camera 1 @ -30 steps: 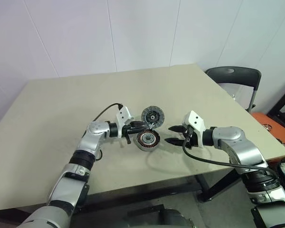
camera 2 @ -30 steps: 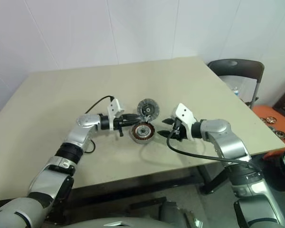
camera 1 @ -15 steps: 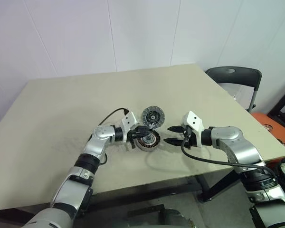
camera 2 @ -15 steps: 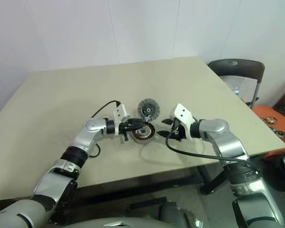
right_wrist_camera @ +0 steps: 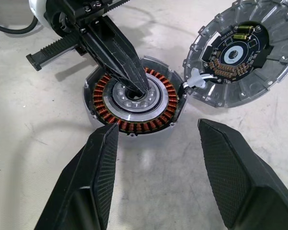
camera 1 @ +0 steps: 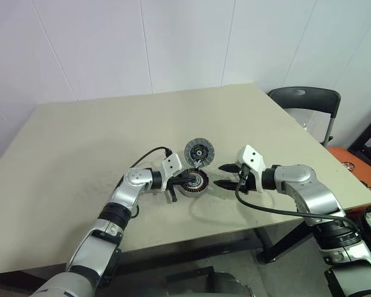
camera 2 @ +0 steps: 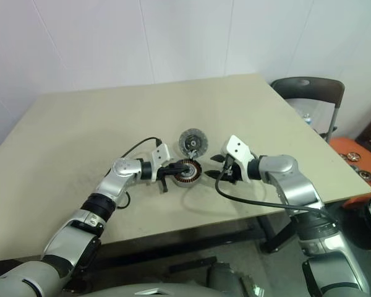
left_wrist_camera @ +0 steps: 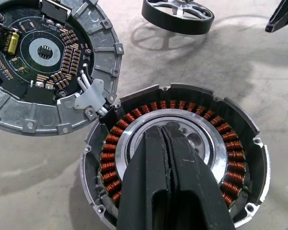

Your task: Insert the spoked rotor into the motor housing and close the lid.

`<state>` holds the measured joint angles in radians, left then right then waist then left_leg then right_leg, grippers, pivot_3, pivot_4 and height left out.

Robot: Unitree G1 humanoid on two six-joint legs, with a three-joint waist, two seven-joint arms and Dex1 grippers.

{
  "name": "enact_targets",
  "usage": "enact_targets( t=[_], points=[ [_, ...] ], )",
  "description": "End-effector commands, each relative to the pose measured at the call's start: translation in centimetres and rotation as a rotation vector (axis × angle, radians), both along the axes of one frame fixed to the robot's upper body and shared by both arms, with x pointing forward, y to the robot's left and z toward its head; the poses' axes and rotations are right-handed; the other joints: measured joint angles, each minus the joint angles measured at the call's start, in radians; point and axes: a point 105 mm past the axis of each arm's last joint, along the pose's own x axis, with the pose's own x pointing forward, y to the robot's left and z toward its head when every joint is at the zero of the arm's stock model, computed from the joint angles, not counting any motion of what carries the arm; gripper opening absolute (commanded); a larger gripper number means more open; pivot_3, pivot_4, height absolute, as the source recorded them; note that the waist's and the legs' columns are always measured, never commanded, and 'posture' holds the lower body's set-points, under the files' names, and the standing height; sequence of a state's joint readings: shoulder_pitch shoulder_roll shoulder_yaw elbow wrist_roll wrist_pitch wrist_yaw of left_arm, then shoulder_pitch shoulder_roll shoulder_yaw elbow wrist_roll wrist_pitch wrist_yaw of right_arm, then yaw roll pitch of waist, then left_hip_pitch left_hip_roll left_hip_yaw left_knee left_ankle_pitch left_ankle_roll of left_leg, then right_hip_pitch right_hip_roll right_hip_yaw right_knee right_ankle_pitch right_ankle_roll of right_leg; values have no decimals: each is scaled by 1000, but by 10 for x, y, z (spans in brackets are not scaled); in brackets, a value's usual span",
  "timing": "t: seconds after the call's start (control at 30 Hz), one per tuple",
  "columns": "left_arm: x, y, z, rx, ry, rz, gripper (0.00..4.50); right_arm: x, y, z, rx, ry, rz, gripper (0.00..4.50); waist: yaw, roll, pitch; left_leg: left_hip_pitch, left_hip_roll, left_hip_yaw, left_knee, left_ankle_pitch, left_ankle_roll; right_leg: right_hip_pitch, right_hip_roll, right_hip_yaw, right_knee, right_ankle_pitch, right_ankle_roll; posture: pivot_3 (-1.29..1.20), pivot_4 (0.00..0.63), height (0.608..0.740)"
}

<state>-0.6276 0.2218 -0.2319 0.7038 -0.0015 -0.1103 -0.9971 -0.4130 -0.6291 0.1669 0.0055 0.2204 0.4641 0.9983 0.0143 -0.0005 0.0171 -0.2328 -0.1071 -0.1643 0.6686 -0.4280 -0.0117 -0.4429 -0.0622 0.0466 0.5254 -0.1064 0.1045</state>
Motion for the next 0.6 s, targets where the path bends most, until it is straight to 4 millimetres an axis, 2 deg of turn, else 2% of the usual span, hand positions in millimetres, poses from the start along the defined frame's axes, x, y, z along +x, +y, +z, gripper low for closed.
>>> enact_targets(
  t=[0.03, 0.2, 0.37, 0.6],
  points=[
    [-1, -3, 1, 19, -19, -15, 50, 3, 5, 17, 24, -68, 17, 2786, 0, 0, 0, 0, 0, 0, 0, 0, 0, 0, 0, 0, 0, 0, 0, 0, 0, 740],
    [-4, -18, 4, -24, -10, -33, 50, 3, 7, 14, 21, -64, 17, 2786, 2, 0, 0, 0, 0, 0, 0, 0, 0, 0, 0, 0, 0, 0, 0, 0, 0, 740],
    [-6, -30, -6, 36, 11, -64, 50, 3, 10, 13, 22, -65, 18, 2786, 1, 0, 0, 0, 0, 0, 0, 0, 0, 0, 0, 0, 0, 0, 0, 0, 0, 740],
    [-1, -27, -7, 77, -7, -67, 50, 2, 9, 14, 21, -68, 8, 2786, 2, 0, -1, 1, 0, 0, 0, 0, 0, 2, 0, 0, 0, 0, 0, 0, 0, 740]
  ],
)
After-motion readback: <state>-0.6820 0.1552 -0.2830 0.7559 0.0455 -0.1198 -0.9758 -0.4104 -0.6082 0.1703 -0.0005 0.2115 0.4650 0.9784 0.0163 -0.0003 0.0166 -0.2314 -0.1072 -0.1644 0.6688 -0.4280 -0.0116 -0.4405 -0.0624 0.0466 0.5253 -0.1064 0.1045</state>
